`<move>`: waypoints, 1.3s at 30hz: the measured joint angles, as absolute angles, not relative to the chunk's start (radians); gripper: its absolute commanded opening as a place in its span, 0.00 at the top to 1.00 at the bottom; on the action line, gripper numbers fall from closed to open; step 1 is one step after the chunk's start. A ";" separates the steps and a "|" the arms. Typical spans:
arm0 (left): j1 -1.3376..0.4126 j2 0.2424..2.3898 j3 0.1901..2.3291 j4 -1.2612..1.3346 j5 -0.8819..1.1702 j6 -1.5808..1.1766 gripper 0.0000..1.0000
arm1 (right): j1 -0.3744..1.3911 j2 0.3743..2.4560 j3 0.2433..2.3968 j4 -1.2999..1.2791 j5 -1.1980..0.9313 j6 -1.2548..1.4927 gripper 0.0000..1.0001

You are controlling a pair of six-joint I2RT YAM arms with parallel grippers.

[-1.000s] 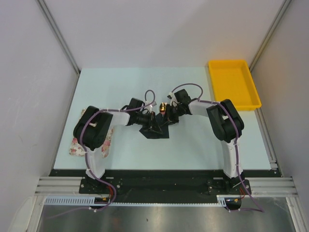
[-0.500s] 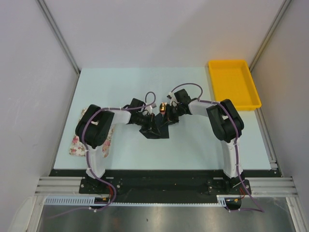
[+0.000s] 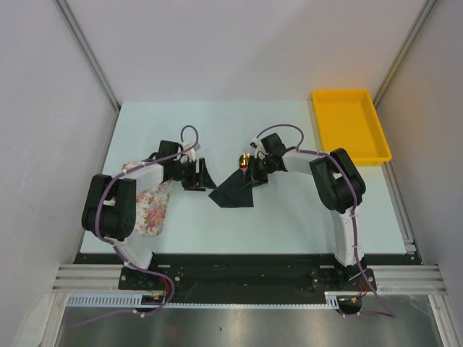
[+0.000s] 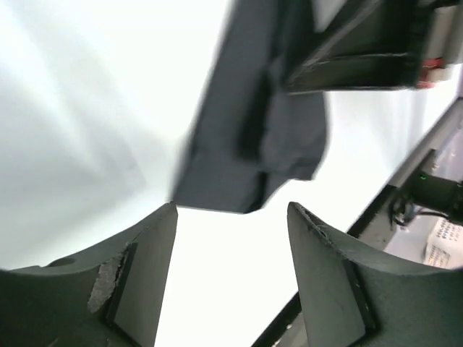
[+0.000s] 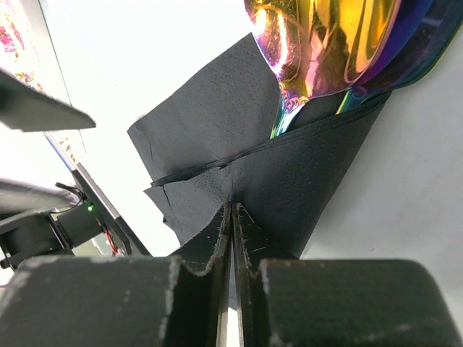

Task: Place the utensils on the paper napkin and roll it up

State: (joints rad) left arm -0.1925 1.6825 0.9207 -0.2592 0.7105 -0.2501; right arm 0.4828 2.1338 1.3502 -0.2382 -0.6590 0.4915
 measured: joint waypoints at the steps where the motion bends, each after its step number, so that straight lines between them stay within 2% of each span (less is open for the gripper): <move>1: -0.184 1.689 0.917 -0.268 0.702 -0.241 0.31 | 0.483 2.134 1.349 -0.237 -0.659 0.492 0.93; 4: -0.183 1.743 0.916 -0.290 0.688 -0.220 0.32 | 0.483 2.134 1.348 -0.235 -0.659 0.492 0.93; 12: -0.227 1.850 0.954 -0.237 0.850 -0.245 0.35 | 0.483 2.134 1.348 -0.234 -0.659 0.492 0.93; 18: -0.280 1.895 0.959 -0.158 0.939 -0.292 0.32 | 0.483 2.135 1.348 -0.234 -0.659 0.492 0.93; 30: -0.303 1.985 1.103 -0.114 0.920 -0.303 0.30 | 0.483 2.135 1.348 -0.234 -0.659 0.492 0.92; 39: -0.300 2.010 1.120 -0.143 0.957 -0.261 0.38 | 0.483 2.136 1.348 -0.234 -0.659 0.492 0.93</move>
State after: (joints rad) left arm -0.2996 2.0102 1.1202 -0.1429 0.9569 -0.2607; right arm 0.4828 2.1357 1.3479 -0.2340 -0.6594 0.4915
